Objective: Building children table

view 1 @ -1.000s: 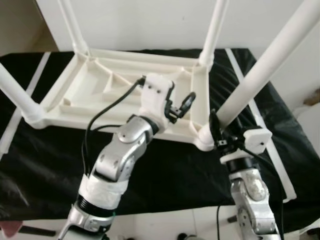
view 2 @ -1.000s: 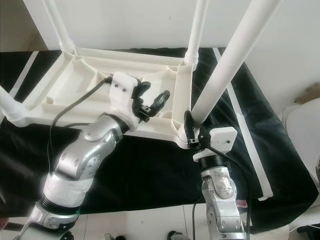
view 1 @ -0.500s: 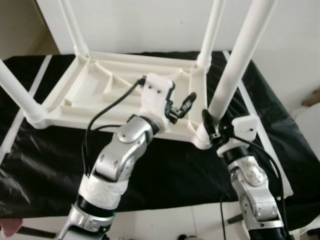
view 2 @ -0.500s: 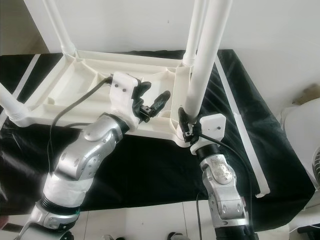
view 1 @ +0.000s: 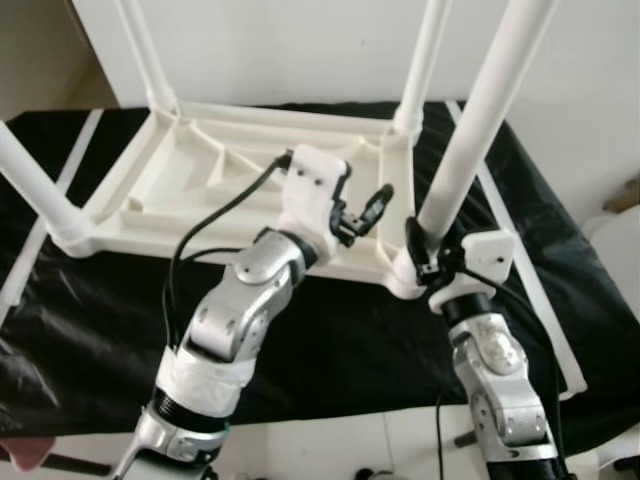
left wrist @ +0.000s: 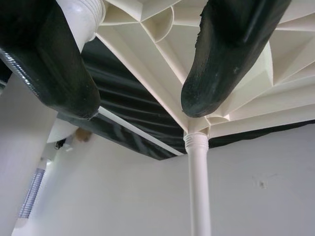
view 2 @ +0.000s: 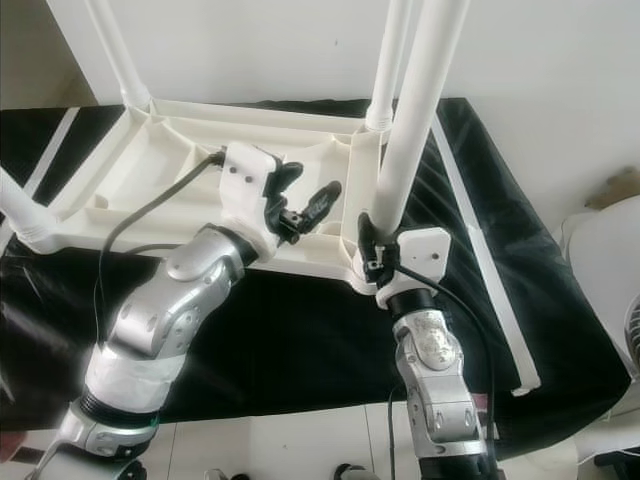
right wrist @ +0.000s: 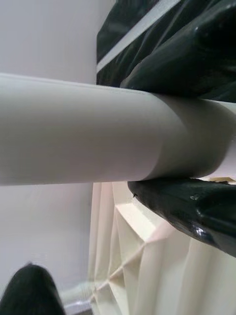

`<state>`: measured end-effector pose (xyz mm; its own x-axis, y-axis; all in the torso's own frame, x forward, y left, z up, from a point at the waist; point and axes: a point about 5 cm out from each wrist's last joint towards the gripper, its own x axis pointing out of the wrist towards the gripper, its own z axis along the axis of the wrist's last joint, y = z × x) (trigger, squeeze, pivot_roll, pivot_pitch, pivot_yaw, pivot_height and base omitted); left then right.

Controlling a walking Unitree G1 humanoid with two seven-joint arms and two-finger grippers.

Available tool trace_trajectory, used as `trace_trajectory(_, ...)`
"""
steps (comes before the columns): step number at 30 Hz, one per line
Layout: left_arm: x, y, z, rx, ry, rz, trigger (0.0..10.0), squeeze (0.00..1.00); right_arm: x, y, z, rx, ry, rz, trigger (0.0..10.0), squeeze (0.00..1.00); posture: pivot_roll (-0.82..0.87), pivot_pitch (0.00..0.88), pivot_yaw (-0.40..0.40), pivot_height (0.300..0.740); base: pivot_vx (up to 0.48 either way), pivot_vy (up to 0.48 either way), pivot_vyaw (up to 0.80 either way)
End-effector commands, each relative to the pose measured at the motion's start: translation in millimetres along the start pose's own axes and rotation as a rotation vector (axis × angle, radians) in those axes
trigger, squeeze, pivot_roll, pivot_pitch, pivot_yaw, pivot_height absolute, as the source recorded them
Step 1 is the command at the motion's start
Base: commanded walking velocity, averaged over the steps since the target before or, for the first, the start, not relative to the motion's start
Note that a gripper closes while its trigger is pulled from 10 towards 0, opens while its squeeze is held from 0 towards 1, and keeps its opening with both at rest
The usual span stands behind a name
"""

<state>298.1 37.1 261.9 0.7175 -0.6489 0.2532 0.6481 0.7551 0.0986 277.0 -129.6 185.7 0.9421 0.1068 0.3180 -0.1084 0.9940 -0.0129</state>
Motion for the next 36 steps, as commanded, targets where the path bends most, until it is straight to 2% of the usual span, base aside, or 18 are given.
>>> trace_trajectory(1,0.4,-4.8,0,-0.003,-0.002,-0.071,10.0,0.0,-11.0,2.2,-42,-0.016,0.238,-0.139,10.0,0.0,-0.14,0.168,0.018,0.74,0.0,0.0,0.0)
trace_trajectory(2,0.4,-4.8,0,-0.003,-0.002,-0.071,10.0,0.0,-11.0,2.2,-42,-0.016,0.238,-0.139,10.0,0.0,-0.14,0.168,0.018,0.74,0.0,0.0,0.0)
trace_trajectory(3,0.8,-4.7,1,-0.004,-0.004,-0.071,10.0,0.0,-9.7,2.6,-43,-0.059,0.235,-0.239,10.0,0.0,-0.14,0.167,0.017,0.74,0.0,0.0,0.0)
trace_trajectory(4,0.9,-4.7,1,-0.004,-0.005,-0.071,10.0,0.0,-9.7,2.2,-44,-0.079,0.237,-0.266,10.0,0.0,-0.14,0.167,0.017,0.74,0.0,0.0,0.0)
trace_trajectory(7,1.3,-4.1,2,-0.001,-0.008,-0.069,10.0,0.0,-8.5,-0.7,-46,-0.116,0.23,-0.292,10.0,0.0,-0.13,0.163,0.016,0.74,0.0,0.0,0.0)
trace_trajectory(16,1.0,-2.3,4,0.003,-0.013,-0.062,10.0,0.0,-11.3,-6.6,-48,-0.077,0.244,-0.346,10.0,0.0,-0.13,0.159,0.011,0.74,0.0,0.0,0.0)
trace_trajectory(21,-0.2,-2.4,4,0.0,-0.015,-0.059,10.0,0.0,-11.3,-14.2,-44,-0.062,0.231,-0.424,10.0,0.0,-0.13,0.162,0.01,0.74,0.0,0.0,0.0)
trace_trajectory(22,0.0,-2.4,4,-0.002,-0.014,-0.059,10.0,0.0,-12.6,-25.3,-44,-0.07,0.234,-0.522,10.0,0.0,-0.13,0.163,0.009,0.74,0.0,0.0,0.0)
trace_trajectory(24,0.0,-2.4,4,-0.002,-0.014,-0.059,10.0,0.0,-12.6,-25.3,-44,-0.07,0.234,-0.522,10.0,0.0,-0.13,0.163,0.009,0.74,0.0,0.0,0.0)
trace_trajectory(26,0.3,-2.4,3,-0.004,-0.014,-0.06,10.0,0.0,-15.7,-36.8,-45,-0.096,0.236,-0.607,10.0,0.0,-0.13,0.164,0.01,0.74,0.0,0.0,0.0)
trace_trajectory(28,0.3,-2.4,3,-0.004,-0.014,-0.06,10.0,0.0,-15.7,-36.8,-45,-0.096,0.236,-0.607,10.0,0.0,-0.13,0.164,0.01,0.74,0.0,0.0,0.0)
trace_trajectory(32,0.4,-2.2,3,-0.006,-0.013,-0.062,10.0,0.0,-22.0,-53.6,-47,-0.112,0.251,-0.726,10.0,0.0,-0.13,0.163,0.016,0.74,0.0,0.0,0.0)
trace_trajectory(36,1.2,-3.1,3,-0.008,-0.012,-0.068,10.0,0.0,-21.2,-55.5,-46,-0.115,0.241,-0.748,10.0,0.0,-0.13,0.159,0.018,0.74,0.0,0.0,0.0)
